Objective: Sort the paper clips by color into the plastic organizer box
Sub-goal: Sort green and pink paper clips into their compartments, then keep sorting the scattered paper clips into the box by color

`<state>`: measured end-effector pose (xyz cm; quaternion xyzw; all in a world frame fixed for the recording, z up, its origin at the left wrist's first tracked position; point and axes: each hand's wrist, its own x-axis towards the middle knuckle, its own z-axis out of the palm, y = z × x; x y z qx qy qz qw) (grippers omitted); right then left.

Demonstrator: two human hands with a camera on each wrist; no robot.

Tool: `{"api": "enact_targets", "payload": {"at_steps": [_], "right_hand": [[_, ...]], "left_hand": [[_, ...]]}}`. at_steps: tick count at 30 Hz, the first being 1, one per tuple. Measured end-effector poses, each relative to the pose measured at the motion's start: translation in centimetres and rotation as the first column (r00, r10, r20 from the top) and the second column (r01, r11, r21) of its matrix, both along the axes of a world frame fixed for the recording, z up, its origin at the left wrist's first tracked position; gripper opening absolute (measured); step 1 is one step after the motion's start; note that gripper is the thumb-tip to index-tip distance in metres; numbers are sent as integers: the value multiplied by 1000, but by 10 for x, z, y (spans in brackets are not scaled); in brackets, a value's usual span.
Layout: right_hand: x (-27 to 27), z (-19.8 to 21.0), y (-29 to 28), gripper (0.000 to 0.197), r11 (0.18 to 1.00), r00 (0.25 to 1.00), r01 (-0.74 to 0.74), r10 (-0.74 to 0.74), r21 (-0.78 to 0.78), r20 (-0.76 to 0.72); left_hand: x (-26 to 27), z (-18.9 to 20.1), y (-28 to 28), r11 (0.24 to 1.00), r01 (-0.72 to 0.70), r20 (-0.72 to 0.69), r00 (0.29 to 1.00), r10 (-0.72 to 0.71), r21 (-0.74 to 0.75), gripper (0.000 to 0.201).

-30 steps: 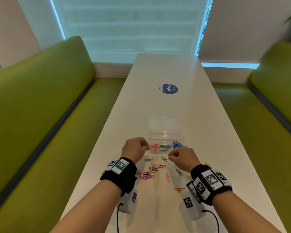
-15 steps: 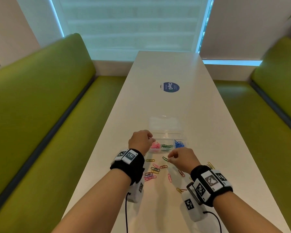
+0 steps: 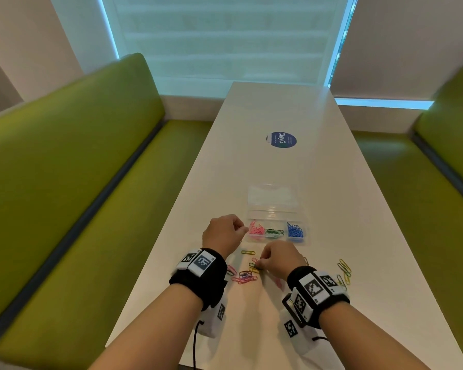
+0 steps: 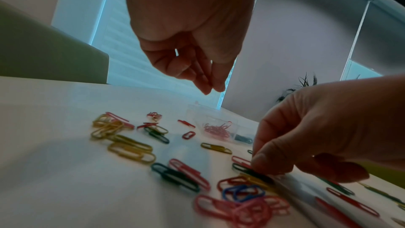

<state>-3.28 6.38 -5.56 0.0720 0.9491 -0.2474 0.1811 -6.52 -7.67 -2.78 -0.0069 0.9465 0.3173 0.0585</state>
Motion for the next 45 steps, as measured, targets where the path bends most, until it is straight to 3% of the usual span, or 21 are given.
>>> {"api": "enact_targets", "payload": {"at_steps": [10, 17, 26, 32, 37, 45], "right_hand": [[1, 2, 2, 16, 999, 999, -7, 9, -40, 41], [-17, 24, 10, 29, 995, 985, 39, -55, -96, -162], [-47, 29, 5, 13, 994, 975, 99, -107, -47, -195], [-48, 22, 1, 21, 991, 971, 108, -122, -82, -204], [-32, 19, 13, 13, 987, 959, 118, -142, -109, -247], [1, 3, 27, 21, 990, 988, 81, -65, 113, -139]], "left_hand": [[5, -2, -3, 1000, 22, 14, 1000, -22, 2, 21], [5, -3, -6, 1000, 13, 24, 1000, -13, 9, 18], [9, -7, -15, 999, 31, 50, 998, -32, 18, 19], [10, -10, -18, 999, 49, 36, 998, -49, -13, 23], [16, -16, -11, 991, 135, 74, 988, -134, -17, 24], [27, -23, 6, 973, 225, 111, 970, -219, -48, 26]]}}
